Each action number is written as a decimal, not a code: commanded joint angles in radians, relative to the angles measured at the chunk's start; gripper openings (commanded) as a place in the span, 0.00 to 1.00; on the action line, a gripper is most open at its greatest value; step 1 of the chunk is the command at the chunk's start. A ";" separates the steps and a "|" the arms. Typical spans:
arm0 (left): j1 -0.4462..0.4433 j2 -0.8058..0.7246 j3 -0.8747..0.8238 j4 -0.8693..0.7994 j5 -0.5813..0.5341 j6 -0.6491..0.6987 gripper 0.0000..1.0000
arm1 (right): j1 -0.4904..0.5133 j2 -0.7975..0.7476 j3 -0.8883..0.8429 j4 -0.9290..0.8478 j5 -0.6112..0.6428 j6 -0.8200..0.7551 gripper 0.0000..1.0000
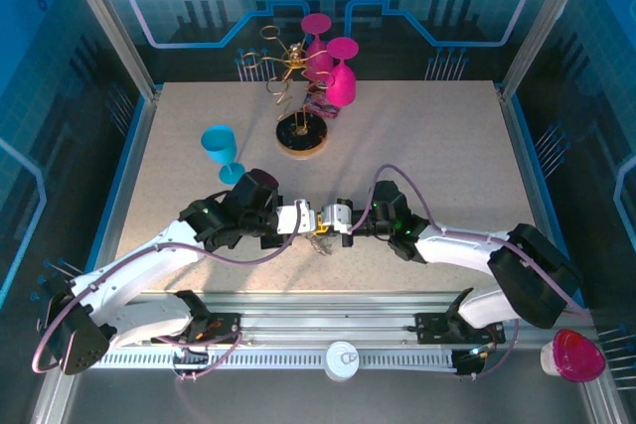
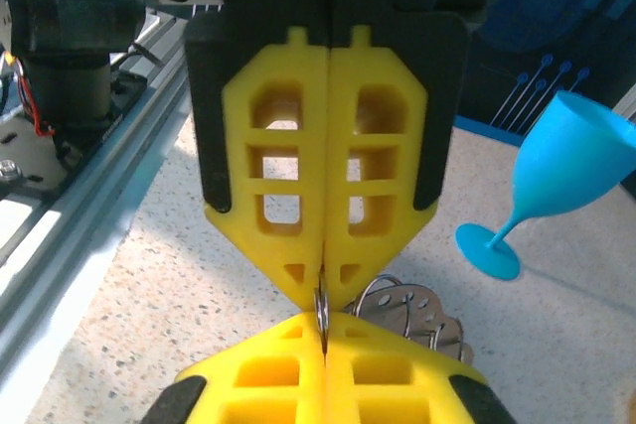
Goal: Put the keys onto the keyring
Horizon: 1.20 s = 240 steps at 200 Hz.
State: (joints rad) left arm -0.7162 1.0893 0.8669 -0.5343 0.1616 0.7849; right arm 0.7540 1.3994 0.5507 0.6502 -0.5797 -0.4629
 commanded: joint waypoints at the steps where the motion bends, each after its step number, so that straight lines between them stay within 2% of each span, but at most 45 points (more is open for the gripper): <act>1: -0.007 -0.017 -0.011 0.042 0.037 -0.019 0.00 | 0.017 0.015 -0.006 0.080 -0.026 0.016 0.00; 8: -0.008 -0.020 -0.015 0.050 0.030 -0.026 0.00 | 0.016 0.015 -0.011 0.096 -0.027 0.022 0.00; 24: -0.006 -0.039 -0.037 0.080 0.020 -0.047 0.15 | 0.005 0.021 -0.031 0.150 -0.036 0.053 0.00; 35: -0.005 -0.060 -0.065 0.107 0.016 -0.065 0.31 | -0.009 0.024 -0.046 0.194 -0.048 0.080 0.00; 57: -0.003 -0.114 -0.134 0.171 0.023 -0.100 0.39 | -0.031 0.033 -0.065 0.260 -0.078 0.128 0.00; 89: 0.008 -0.196 -0.243 0.282 0.034 -0.147 0.38 | -0.056 0.046 -0.075 0.302 -0.137 0.166 0.00; 147: 0.048 -0.253 -0.373 0.493 0.116 -0.202 0.28 | -0.071 0.052 -0.057 0.264 -0.218 0.170 0.00; 175: 0.055 -0.254 -0.399 0.536 0.164 -0.211 0.24 | -0.073 0.050 -0.047 0.241 -0.224 0.161 0.00; 240: 0.055 -0.255 -0.413 0.575 0.242 -0.244 0.21 | -0.074 0.038 -0.043 0.216 -0.223 0.157 0.00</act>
State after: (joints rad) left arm -0.6682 0.8486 0.4740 -0.0128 0.3298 0.5720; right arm 0.6926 1.4471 0.4843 0.8650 -0.7792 -0.3027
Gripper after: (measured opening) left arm 0.219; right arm 0.065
